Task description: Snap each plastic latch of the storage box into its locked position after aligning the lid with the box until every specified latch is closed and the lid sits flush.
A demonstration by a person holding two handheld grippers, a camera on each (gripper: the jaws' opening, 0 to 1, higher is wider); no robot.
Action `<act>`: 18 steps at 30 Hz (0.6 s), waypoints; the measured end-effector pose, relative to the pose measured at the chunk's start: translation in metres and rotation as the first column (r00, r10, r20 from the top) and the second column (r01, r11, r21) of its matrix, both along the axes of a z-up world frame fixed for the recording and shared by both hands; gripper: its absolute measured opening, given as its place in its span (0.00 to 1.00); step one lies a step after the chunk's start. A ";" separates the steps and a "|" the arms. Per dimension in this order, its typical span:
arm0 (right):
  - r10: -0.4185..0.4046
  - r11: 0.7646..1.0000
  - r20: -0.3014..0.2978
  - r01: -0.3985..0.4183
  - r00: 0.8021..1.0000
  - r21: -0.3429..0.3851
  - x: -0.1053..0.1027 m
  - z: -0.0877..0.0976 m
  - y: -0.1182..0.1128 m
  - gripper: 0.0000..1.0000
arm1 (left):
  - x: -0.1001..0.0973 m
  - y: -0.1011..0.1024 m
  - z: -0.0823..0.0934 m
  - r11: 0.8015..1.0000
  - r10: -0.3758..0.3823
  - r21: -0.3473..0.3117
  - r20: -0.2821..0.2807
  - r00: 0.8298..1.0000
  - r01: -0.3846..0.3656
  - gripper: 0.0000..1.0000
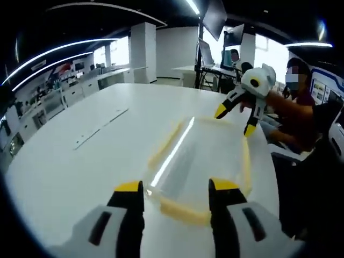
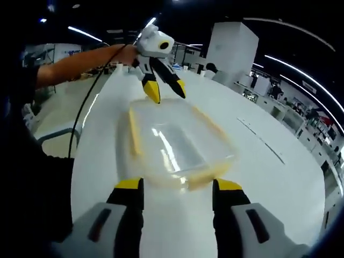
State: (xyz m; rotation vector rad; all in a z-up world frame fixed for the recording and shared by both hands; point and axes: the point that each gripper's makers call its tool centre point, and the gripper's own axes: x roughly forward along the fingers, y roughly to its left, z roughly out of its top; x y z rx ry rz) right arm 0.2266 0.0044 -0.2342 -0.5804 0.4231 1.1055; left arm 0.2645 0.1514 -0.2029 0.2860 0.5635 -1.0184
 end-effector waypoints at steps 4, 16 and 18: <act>-0.028 0.999 0.027 0.029 0.999 -0.022 0.000 -0.003 0.001 0.52 | -0.005 -0.004 -0.002 1.000 0.011 0.015 -0.007 1.000 -0.011 0.45; -0.122 0.989 0.047 0.125 0.991 -0.074 -0.004 -0.014 0.008 0.54 | -0.002 -0.002 -0.003 0.999 0.033 -0.003 -0.033 0.999 -0.033 0.46; -0.132 0.987 0.047 0.135 0.990 -0.083 0.001 -0.013 0.008 0.54 | -0.002 -0.001 -0.004 0.999 0.051 -0.005 -0.058 0.997 -0.051 0.46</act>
